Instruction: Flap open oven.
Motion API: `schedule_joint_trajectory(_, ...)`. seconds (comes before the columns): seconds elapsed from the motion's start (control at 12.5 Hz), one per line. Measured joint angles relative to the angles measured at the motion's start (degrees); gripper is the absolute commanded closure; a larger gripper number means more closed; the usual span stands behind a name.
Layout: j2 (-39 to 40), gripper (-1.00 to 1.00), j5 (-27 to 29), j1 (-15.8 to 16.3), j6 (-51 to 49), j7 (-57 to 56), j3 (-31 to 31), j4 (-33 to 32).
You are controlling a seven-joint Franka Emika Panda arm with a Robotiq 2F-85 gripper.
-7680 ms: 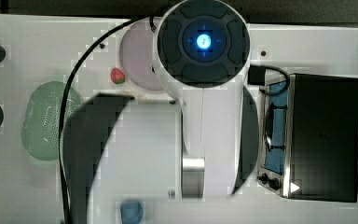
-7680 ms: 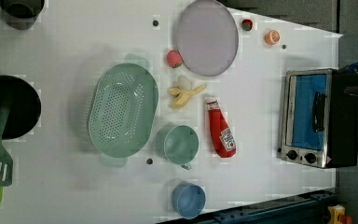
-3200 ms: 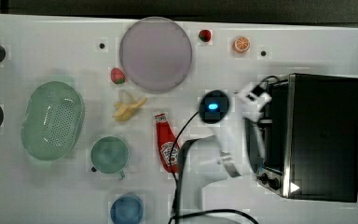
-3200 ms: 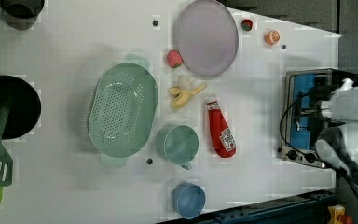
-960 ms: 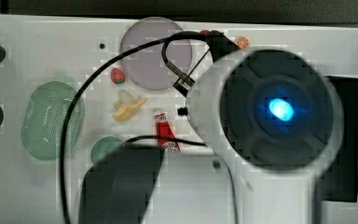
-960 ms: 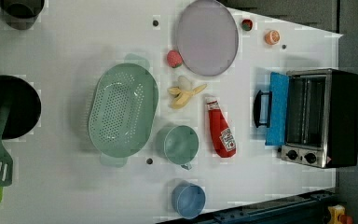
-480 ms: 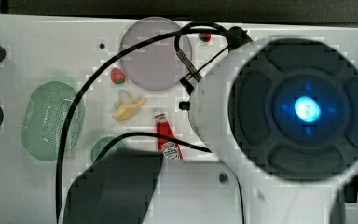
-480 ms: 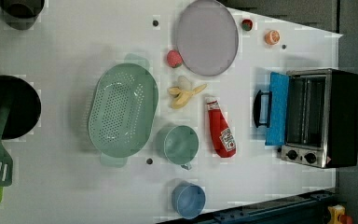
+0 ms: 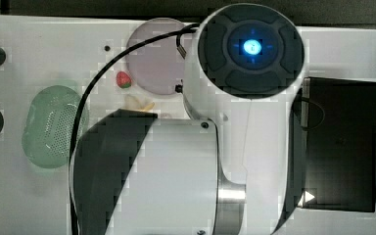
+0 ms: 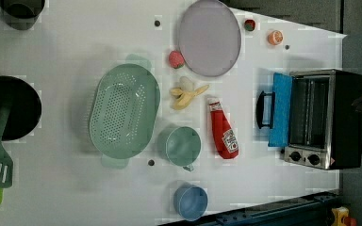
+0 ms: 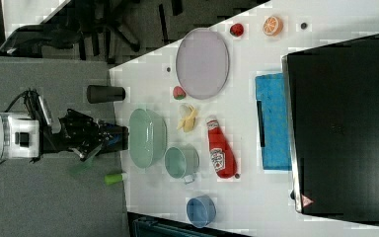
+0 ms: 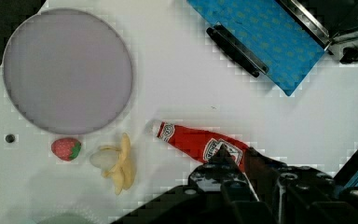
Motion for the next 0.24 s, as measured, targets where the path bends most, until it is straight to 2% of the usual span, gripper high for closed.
schedule_joint_trajectory(0.24,0.2,0.65,-0.6,0.0,0.1,0.2,0.0,0.1)
